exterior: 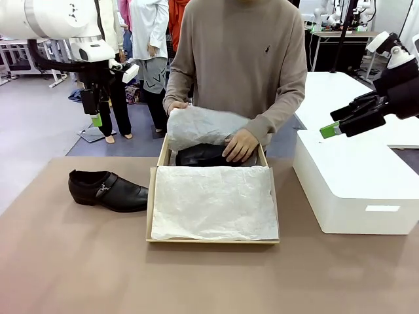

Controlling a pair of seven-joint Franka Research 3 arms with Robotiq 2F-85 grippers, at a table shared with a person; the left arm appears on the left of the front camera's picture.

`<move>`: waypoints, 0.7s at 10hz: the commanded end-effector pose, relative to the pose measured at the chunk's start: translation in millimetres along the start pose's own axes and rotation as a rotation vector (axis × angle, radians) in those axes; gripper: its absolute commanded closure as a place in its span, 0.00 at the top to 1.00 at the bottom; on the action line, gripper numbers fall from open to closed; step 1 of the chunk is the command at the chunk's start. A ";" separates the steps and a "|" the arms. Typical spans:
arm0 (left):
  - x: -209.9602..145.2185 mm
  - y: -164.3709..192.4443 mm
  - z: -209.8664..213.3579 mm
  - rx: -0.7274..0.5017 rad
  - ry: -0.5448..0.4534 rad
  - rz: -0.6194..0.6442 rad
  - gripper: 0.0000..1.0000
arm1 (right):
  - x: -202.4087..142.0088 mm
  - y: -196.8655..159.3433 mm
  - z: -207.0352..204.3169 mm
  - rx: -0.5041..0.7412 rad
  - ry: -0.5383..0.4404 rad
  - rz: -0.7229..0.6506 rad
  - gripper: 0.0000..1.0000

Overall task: Pack the shoes into the box.
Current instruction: Place the other shoe of the Shoes into the Shoes Box.

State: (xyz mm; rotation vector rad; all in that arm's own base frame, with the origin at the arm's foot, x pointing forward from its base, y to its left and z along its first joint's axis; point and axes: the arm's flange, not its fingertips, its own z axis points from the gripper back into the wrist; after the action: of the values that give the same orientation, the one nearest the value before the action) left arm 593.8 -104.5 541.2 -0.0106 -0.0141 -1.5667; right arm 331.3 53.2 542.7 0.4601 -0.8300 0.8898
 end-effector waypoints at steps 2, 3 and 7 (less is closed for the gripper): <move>-10.5 -18.1 -12.8 0.011 0.015 -0.023 1.00 | 0.4 -2.0 -1.8 0.012 -0.015 0.013 1.00; -18.7 -25.8 -18.7 0.018 0.029 -0.012 1.00 | 0.4 -2.0 -1.8 0.012 -0.015 0.013 1.00; -30.7 -41.2 -55.9 0.026 0.008 -0.012 1.00 | 0.4 -2.0 -1.8 0.012 -0.015 0.013 1.00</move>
State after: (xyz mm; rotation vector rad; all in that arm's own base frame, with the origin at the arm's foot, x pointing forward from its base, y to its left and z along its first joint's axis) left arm 563.2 -78.2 496.8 0.0079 -0.0028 -1.5583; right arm 331.3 53.2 542.6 0.4600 -0.8299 0.8899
